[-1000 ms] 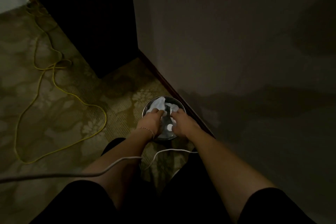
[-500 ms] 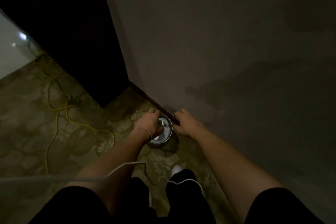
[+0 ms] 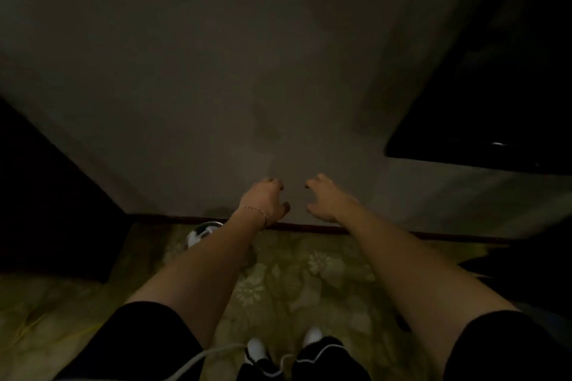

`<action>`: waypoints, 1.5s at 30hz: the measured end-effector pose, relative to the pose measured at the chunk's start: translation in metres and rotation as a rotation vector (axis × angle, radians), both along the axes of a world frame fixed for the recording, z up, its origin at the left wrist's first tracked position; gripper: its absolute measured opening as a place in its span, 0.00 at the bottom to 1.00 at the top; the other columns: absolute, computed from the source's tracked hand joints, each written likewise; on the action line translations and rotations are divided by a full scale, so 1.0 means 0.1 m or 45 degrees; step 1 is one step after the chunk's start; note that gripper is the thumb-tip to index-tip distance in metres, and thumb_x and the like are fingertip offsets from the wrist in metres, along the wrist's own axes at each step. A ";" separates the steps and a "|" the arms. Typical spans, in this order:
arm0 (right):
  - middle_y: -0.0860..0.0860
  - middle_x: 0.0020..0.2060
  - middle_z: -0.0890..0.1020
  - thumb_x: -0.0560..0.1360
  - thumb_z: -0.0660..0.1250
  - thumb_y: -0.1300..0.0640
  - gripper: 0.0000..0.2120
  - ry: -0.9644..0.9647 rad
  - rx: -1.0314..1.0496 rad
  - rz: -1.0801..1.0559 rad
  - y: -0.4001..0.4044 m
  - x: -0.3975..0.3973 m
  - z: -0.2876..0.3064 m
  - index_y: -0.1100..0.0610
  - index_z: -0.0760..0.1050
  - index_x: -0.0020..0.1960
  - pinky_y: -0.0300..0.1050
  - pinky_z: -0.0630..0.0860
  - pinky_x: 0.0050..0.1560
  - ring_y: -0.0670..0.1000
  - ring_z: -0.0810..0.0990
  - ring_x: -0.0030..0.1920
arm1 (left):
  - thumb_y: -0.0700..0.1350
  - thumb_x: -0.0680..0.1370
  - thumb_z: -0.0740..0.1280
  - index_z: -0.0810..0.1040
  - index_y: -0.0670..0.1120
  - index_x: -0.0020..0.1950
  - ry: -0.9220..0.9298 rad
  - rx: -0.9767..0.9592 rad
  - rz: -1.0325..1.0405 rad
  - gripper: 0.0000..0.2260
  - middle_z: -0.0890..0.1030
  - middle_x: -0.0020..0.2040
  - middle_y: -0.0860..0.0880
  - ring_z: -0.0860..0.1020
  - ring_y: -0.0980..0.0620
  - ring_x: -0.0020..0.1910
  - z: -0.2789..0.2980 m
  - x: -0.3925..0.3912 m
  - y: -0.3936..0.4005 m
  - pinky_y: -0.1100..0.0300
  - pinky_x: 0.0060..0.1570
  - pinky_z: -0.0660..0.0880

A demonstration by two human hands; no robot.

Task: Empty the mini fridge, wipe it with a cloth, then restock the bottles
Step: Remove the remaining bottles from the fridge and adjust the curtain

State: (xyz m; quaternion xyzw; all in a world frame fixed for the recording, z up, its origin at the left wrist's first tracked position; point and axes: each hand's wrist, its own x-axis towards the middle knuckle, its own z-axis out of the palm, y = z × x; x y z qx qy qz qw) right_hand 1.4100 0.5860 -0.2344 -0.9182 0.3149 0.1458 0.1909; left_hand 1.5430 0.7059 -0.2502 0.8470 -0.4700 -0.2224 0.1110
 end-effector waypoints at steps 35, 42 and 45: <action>0.49 0.61 0.70 0.76 0.68 0.43 0.24 0.014 -0.272 -1.330 -0.42 -9.56 1.07 0.47 0.68 0.69 0.51 0.77 0.56 0.53 0.76 0.58 | 0.62 0.74 0.66 0.72 0.51 0.57 -0.127 -0.309 -1.425 0.19 0.73 0.55 0.50 0.73 0.49 0.51 1.07 -9.16 -2.41 0.51 0.49 0.77; 0.53 0.72 0.65 0.75 0.65 0.35 0.35 0.216 -0.322 -1.517 -0.81 -11.44 1.26 0.50 0.63 0.76 0.55 0.73 0.65 0.57 0.69 0.69 | 0.67 0.74 0.62 0.72 0.52 0.63 -0.173 -0.280 -1.633 0.25 0.73 0.59 0.49 0.73 0.47 0.57 1.15 -11.14 -3.04 0.46 0.56 0.75; 0.54 0.72 0.66 0.75 0.65 0.36 0.35 0.188 -0.319 -1.649 -0.90 -12.22 1.30 0.51 0.63 0.76 0.54 0.72 0.66 0.58 0.69 0.69 | 0.66 0.75 0.62 0.71 0.51 0.66 -0.179 -0.313 -1.708 0.26 0.73 0.63 0.48 0.73 0.46 0.60 1.18 -11.98 -3.20 0.46 0.57 0.74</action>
